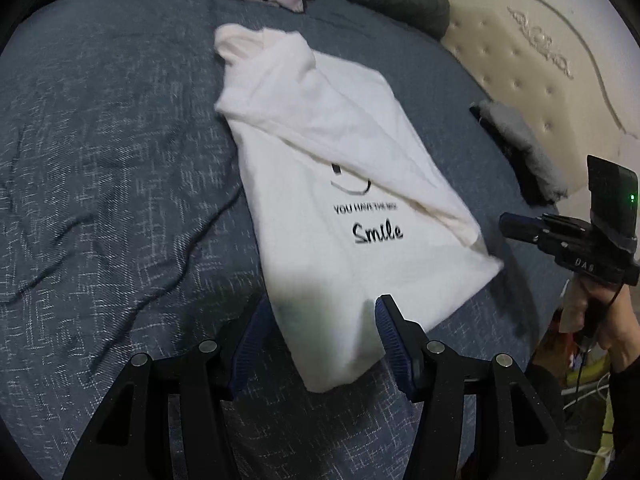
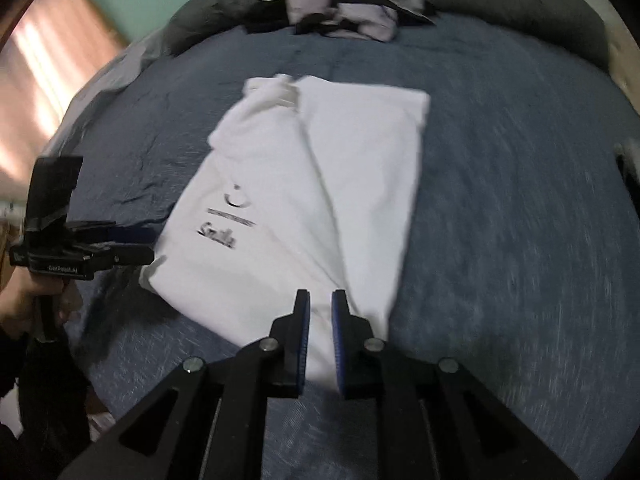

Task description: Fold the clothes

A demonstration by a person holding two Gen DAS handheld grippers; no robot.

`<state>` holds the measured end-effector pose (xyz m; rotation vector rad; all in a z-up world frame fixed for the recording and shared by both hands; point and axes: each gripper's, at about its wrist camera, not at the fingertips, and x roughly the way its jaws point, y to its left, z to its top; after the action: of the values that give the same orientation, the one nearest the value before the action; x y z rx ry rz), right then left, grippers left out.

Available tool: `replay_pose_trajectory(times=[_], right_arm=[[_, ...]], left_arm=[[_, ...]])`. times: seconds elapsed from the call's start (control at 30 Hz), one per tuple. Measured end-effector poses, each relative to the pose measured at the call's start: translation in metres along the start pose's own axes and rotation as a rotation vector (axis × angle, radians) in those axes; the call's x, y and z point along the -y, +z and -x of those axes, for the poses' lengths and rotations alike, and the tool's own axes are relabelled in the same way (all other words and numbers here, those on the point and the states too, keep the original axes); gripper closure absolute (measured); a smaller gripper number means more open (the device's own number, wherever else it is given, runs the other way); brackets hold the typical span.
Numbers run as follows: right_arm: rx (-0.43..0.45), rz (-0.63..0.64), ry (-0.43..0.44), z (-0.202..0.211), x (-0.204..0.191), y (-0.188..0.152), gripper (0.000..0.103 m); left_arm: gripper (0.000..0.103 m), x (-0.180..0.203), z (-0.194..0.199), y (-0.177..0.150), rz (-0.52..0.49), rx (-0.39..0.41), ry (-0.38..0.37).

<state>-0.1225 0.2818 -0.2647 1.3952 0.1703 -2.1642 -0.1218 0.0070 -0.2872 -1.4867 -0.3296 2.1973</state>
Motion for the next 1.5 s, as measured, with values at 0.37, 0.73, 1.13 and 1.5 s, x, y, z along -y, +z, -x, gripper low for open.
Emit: replay_pose_trajectory(times=[0.37,0.73,1.13,1.5], right_arm=[[0.008,0.174,-0.047,-0.050,-0.049,0.062,0.066],[-0.016,0.312,-0.065,-0.102,-0.115,0.112,0.066],[-0.076,0.302,-0.124,-0.158,-0.140,0.138,0.066],[-0.019,0.248,-0.129,-0.145,-0.124,0.139,0.097]], left_arm=[[0.043,-0.035,0.010,-0.008,0.085,0.086,-0.011],[0.043,-0.070,0.015,-0.002,0.155,0.118,-0.004],[0.041,-0.078,0.020,-0.004,0.169,0.122,-0.023],[0.041,-0.078,0.020,-0.004,0.169,0.121,-0.029]])
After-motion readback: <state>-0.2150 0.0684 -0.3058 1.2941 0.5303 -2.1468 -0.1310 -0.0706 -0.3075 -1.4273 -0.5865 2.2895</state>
